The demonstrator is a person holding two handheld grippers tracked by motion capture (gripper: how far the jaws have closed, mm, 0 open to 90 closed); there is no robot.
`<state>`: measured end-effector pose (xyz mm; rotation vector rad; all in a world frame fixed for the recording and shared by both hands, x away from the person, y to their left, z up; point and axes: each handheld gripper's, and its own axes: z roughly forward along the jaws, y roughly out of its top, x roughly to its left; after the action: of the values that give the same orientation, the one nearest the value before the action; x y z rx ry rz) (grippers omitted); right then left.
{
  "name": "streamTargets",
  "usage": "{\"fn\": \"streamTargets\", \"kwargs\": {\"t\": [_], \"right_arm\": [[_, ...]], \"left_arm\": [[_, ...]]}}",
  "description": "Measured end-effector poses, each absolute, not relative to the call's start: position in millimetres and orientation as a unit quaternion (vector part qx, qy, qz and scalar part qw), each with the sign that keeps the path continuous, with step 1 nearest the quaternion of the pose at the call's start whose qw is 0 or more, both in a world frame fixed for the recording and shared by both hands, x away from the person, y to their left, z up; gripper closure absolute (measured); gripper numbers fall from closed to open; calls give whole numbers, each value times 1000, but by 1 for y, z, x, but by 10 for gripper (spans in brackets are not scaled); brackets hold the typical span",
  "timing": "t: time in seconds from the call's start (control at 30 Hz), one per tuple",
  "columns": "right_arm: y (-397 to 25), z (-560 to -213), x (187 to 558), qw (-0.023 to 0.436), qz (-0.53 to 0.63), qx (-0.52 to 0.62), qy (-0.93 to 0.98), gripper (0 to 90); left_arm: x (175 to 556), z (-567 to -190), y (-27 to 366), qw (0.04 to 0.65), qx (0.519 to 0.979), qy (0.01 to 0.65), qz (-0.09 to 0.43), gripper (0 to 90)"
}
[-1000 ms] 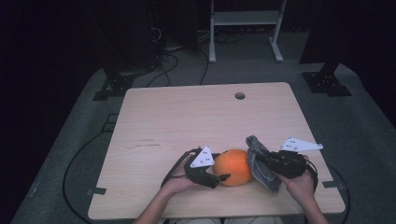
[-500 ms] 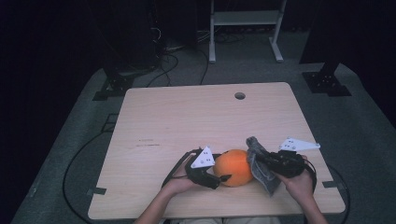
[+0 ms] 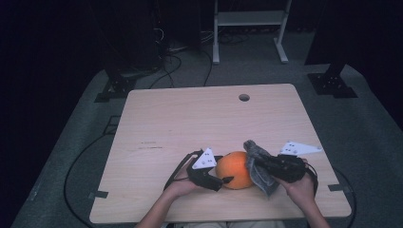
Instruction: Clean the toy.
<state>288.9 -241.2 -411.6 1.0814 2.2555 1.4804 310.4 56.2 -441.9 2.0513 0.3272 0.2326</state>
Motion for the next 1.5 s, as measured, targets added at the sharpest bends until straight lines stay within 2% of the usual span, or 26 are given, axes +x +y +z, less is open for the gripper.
{"fn": "streamTargets", "kwargs": {"t": [0.27,0.47,0.6,0.77,0.9,1.13,1.27,1.5], "right_arm": [[-258,-411,292,134,497,401,758,777],[-226,-386,275,135,522,348,766,777],[-215,-400,280,135,498,347,783,777],[-220,-389,273,154,516,347,768,777],[-222,-388,274,138,534,346,759,777],[-224,-415,289,99,513,367,770,777],[-226,-412,288,132,482,374,781,777],[-203,-389,271,133,525,335,771,776]], "left_arm": [[312,-443,57,502,848,141,92,225],[310,-443,53,503,848,138,98,217],[306,-441,52,511,842,137,107,272],[299,-418,52,537,826,120,120,319],[295,-406,56,529,831,113,129,322],[298,-409,59,513,841,120,121,329],[299,-402,63,509,843,122,124,329],[292,-397,56,487,855,110,136,326]]}}
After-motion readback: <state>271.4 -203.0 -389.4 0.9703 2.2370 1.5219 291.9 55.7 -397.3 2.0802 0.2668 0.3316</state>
